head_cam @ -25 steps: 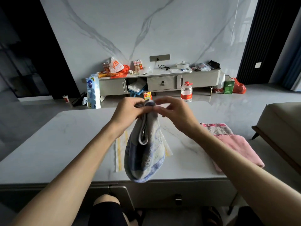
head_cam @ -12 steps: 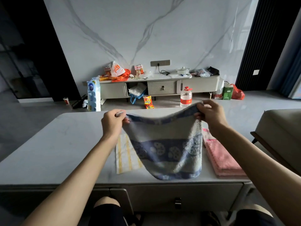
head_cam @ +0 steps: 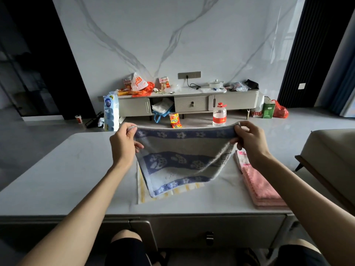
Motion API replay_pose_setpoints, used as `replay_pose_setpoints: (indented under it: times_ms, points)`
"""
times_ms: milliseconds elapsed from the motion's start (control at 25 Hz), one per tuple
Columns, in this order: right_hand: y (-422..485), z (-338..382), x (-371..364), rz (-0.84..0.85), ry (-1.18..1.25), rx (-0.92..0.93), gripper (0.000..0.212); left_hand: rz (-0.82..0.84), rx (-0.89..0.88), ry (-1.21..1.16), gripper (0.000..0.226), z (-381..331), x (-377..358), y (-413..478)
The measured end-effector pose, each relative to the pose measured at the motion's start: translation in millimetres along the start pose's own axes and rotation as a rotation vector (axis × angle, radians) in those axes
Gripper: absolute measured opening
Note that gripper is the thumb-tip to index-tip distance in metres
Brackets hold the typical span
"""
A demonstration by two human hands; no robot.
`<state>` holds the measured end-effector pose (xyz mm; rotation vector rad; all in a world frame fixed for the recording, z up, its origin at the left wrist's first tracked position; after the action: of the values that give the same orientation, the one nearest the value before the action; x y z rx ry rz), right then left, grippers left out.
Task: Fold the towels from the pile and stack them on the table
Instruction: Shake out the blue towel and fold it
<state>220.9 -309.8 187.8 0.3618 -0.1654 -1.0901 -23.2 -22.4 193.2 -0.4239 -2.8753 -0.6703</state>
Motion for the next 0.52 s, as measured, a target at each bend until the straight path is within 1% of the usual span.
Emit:
replay_pose_setpoints:
  times_ms: [120,200,280,400,440,520]
  points:
    - [-3,15,-3,-0.044,-0.007,0.064,0.009,-0.173,-0.116,-0.039,0.013,-21,17,-8]
    - [6,17,-4,-0.074,0.007,0.060,0.012,-0.185,-0.124,-0.063,0.013,-22,18,2]
    - [19,4,-6,-0.085,-0.005,0.025,0.017,-0.086,-0.044,-0.048,0.011,-8,5,21]
    - [42,-42,-16,-0.065,0.021,-0.127,0.018,0.157,0.216,-0.054,0.008,31,-32,44]
    - [46,-54,-20,-0.046,0.043,-0.164,0.018,0.195,0.267,-0.057,0.007,38,-38,47]
    - [61,-67,-25,-0.027,0.079,-0.161,0.019,0.193,0.247,-0.068,0.010,41,-49,59]
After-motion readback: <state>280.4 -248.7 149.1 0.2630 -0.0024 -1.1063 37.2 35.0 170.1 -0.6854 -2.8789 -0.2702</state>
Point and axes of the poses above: each hand's wrist, its own y-axis towards the middle knuckle, its own x-axis out of the back of the hand, z = x × y, the point moved 6 cm from there along y, towards the middle knuckle, and after that the axes turned 7 degrees about x, right-handed, at the moved point
